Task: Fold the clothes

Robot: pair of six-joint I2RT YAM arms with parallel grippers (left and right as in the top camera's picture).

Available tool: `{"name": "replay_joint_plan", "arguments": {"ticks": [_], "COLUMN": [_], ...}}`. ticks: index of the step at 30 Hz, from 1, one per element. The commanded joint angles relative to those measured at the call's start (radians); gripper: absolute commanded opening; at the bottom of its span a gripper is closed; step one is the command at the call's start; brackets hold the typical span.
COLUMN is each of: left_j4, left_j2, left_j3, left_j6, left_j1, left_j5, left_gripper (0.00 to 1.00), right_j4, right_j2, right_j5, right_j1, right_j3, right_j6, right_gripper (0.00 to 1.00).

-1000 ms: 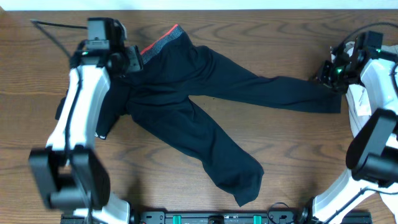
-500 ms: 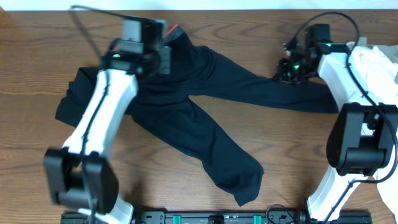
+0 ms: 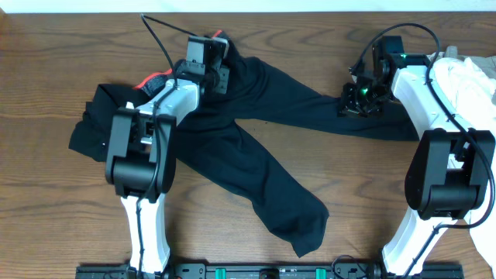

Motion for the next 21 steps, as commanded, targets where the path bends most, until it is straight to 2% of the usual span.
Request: {"name": "replay_joint_plan", "arguments": {"ticks": [1,6,12,16,19,21], "left_j4": [0.024,0.066,0.117,0.109,0.065,0.026], "left_j2": [0.05,0.116,0.17,0.174,0.174,0.174], "left_j3": [0.006,0.007,0.024,0.063,0.109,0.143], "left_j6": [0.013,0.012,-0.061,-0.139,-0.139,-0.138], "left_j1": [0.019,0.066,0.184,0.277,0.32,0.332], "left_j5": [-0.023,-0.03,-0.157,-0.137,-0.045,-0.032], "left_gripper": [0.28,0.25,0.25,0.25,0.25,0.29], "right_j4": [-0.002,0.001,-0.006,0.006,0.014,0.0], "right_j2": [-0.017,-0.022,-0.025,-0.025,-0.025,-0.025], "right_j5": [-0.011,-0.04,-0.039,-0.032,-0.045,-0.097], "right_j1": [0.007,0.019,0.062,0.098,0.136,0.173], "right_j3": [0.003,0.003,0.003,0.003,0.003,0.003], "right_j6": [0.014,0.014,0.009,0.006,-0.001,-0.086], "right_gripper": [0.02,0.01,0.02,0.02,0.03,0.04]}}
